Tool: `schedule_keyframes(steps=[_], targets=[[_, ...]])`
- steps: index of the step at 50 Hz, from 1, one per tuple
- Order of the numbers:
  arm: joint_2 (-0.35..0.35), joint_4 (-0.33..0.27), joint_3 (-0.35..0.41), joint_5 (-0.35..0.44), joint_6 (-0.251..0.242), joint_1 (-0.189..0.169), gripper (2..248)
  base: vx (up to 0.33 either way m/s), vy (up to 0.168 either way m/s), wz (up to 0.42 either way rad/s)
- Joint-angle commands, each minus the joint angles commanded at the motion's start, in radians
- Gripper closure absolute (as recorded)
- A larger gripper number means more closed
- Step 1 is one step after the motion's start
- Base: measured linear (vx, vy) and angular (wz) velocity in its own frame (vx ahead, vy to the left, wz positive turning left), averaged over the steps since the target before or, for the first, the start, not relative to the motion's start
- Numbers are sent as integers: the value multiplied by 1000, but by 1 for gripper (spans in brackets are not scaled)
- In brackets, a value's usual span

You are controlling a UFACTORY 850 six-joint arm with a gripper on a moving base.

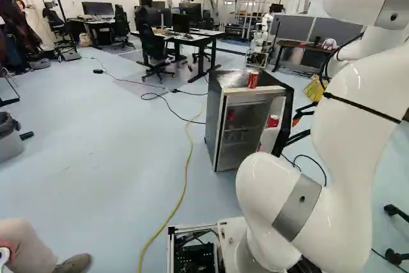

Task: Grab a drink from the fridge

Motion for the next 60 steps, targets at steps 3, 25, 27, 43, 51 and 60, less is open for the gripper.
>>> schedule_keyframes(steps=[3,25,27,43,51,60], targets=[[4,0,6,0,0,8,3,0,0,0],[31,0,45,0,0,71,3,0,0,0],[33,0,48,0,0,77,3,0,0,0],[47,0,68,0,0,128,3,0,0,0],[52,0,74,0,0,155,3,0,0,0],[54,0,77,0,0,184,3,0,0,0]])
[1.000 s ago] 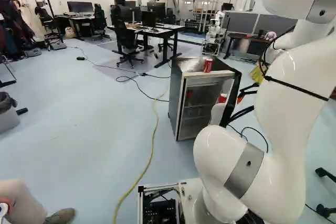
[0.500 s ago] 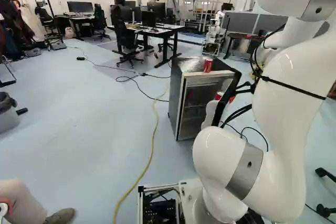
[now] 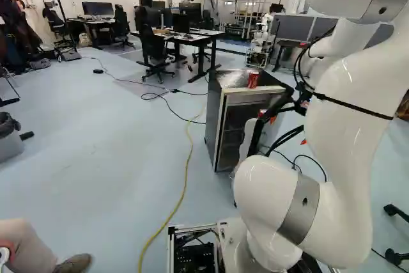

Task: Grab a drink from the fridge

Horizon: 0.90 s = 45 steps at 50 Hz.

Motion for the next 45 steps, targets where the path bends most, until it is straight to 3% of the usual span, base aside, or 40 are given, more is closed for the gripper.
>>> schedule_keyframes(steps=[45], targets=[[-32,0,-45,0,0,126,3,0,0,0]])
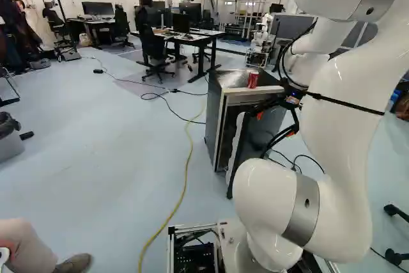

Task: Grab a drink from the fridge

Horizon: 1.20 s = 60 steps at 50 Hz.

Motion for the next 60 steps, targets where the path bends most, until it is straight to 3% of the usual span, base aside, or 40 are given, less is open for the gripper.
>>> schedule_keyframes(steps=[60], targets=[[-89,0,-130,36,0,73,3,0,0,0]])
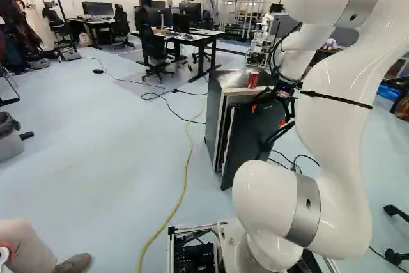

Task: Grab a drink from the fridge

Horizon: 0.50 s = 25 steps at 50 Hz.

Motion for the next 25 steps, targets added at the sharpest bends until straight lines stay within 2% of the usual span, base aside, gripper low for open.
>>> schedule_keyframes(steps=[25], targets=[[-17,0,-25,20,0,20,3,0,0,0]])
